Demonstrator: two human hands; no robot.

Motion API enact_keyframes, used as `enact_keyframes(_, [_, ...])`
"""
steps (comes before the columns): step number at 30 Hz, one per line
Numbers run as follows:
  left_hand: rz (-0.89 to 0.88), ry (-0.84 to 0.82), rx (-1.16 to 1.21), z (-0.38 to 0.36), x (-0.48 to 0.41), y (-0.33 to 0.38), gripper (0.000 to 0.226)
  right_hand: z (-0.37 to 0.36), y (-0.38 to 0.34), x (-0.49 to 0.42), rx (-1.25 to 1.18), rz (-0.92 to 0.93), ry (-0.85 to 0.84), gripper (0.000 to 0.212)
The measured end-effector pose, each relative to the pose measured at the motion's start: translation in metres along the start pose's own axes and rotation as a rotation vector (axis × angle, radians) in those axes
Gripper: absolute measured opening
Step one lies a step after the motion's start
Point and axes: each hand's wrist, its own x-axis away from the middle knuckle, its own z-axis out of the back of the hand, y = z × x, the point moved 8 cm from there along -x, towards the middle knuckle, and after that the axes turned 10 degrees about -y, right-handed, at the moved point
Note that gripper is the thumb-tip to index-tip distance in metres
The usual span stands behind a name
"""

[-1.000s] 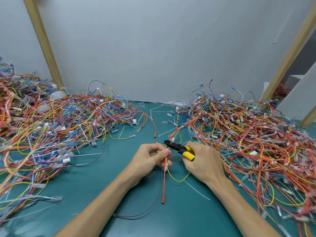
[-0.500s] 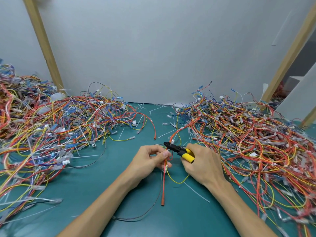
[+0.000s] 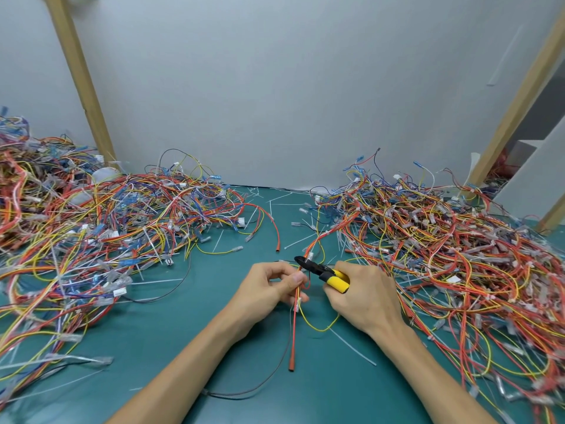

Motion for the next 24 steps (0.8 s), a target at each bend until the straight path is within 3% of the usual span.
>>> enact_keyframes(13, [0.008, 0.042, -0.018, 0.003, 0.001, 0.0, 0.02, 0.002, 0.0, 0.005, -0.09, -0.014, 0.092, 0.013])
enact_keyframes(24, [-0.006, 0.031, 0.001, 0.004, -0.001, -0.001, 0.019, 0.008, -0.004, 0.005, 0.001, 0.069, 0.163, 0.033])
